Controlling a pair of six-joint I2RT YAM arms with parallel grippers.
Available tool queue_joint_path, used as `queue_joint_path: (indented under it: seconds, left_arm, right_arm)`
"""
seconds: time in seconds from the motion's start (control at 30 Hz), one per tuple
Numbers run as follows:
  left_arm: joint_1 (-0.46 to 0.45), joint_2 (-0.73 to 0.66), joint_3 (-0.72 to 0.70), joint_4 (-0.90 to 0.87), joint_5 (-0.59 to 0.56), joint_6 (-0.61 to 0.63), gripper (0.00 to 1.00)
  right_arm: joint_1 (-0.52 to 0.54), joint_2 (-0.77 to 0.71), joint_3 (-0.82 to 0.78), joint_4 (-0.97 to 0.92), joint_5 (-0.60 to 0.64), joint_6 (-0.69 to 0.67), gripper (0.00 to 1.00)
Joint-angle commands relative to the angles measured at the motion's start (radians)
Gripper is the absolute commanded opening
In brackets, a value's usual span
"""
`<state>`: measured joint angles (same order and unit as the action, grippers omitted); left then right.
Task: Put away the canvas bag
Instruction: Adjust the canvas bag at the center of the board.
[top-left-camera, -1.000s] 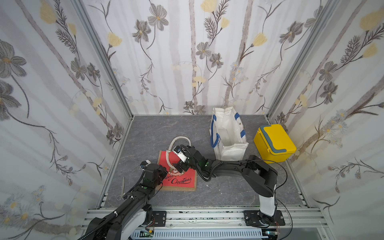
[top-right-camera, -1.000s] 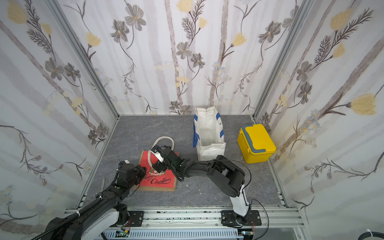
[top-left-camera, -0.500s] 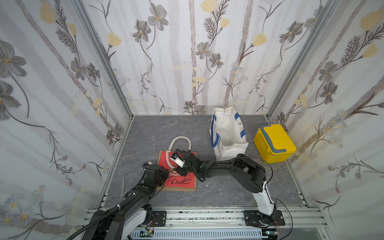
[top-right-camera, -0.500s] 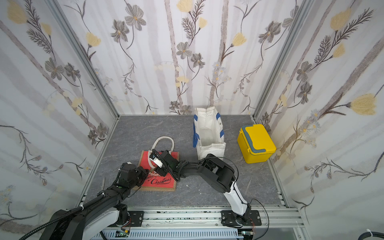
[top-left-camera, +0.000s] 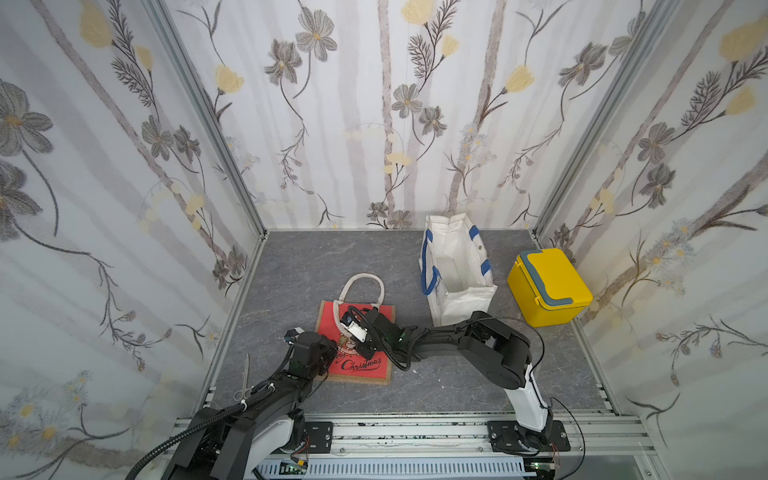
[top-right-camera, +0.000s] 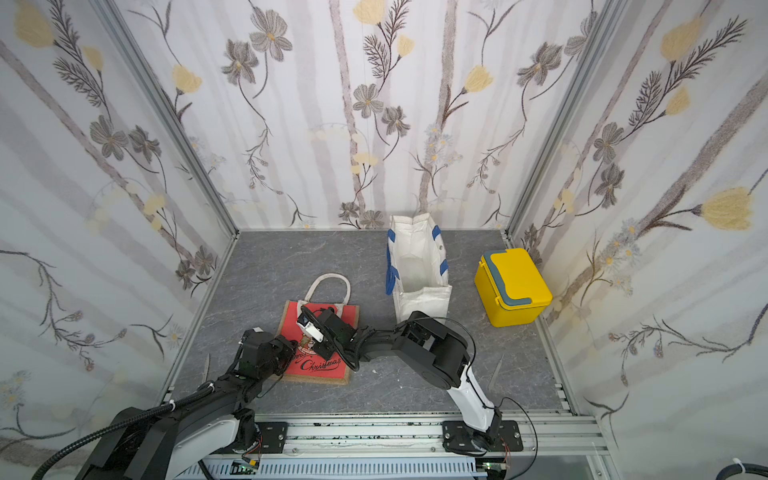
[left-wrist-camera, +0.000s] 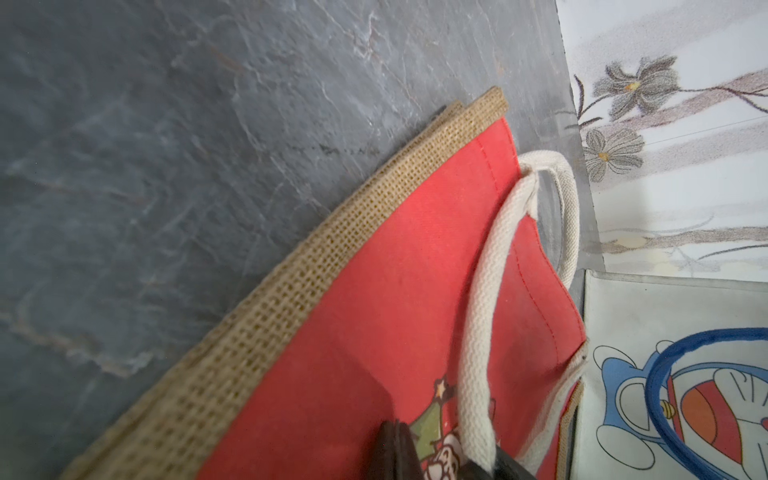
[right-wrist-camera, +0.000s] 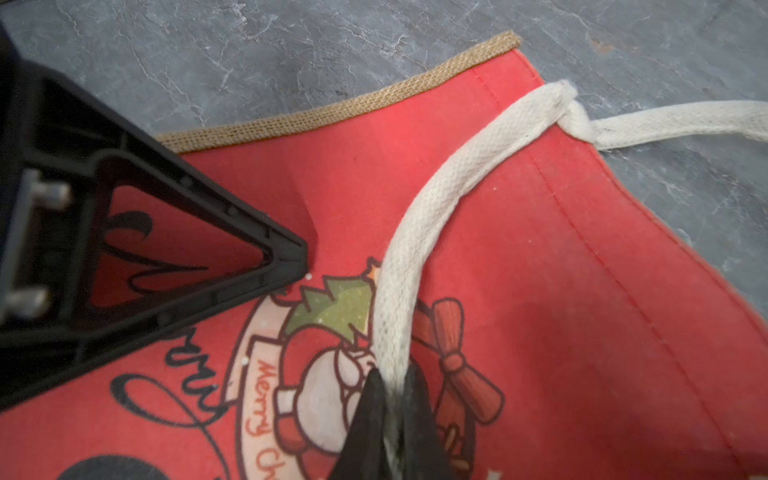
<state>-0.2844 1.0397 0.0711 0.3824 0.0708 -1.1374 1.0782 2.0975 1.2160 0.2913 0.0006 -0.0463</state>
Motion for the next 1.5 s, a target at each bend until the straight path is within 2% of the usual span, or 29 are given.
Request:
queue_joint_path:
  seconds: [0.0,0.47,0.7,0.97,1.2,1.47]
  left_arm:
    - [0.001,-0.001,-0.009,-0.048,-0.014,-0.043,0.0]
    - [-0.001,-0.032,-0.01,-0.091,-0.037,-0.007,0.0]
    - [0.001,-0.055,-0.022,-0.105,-0.036,-0.009,0.0]
    - [0.0,-0.063,-0.031,-0.105,-0.031,-0.012,0.0]
    - [0.0,-0.079,-0.03,-0.111,-0.026,-0.016,0.0]
    - [0.0,-0.081,-0.021,-0.116,-0.02,-0.015,0.0]
  right_arm:
    - [-0.001,-0.046,-0.003,-0.007,0.037,0.032,0.04]
    - [-0.054,-0.113,0.122,-0.138,0.185,0.001,0.07]
    - [-0.111,-0.041,0.243,-0.207,0.274,-0.036,0.13]
    - [-0.159,0.055,0.381,-0.237,0.289,-0.063,0.17]
    - [-0.185,0.158,0.514,-0.29,0.35,-0.061,0.28]
    - [-0.189,0.199,0.578,-0.294,0.391,-0.068,0.62]
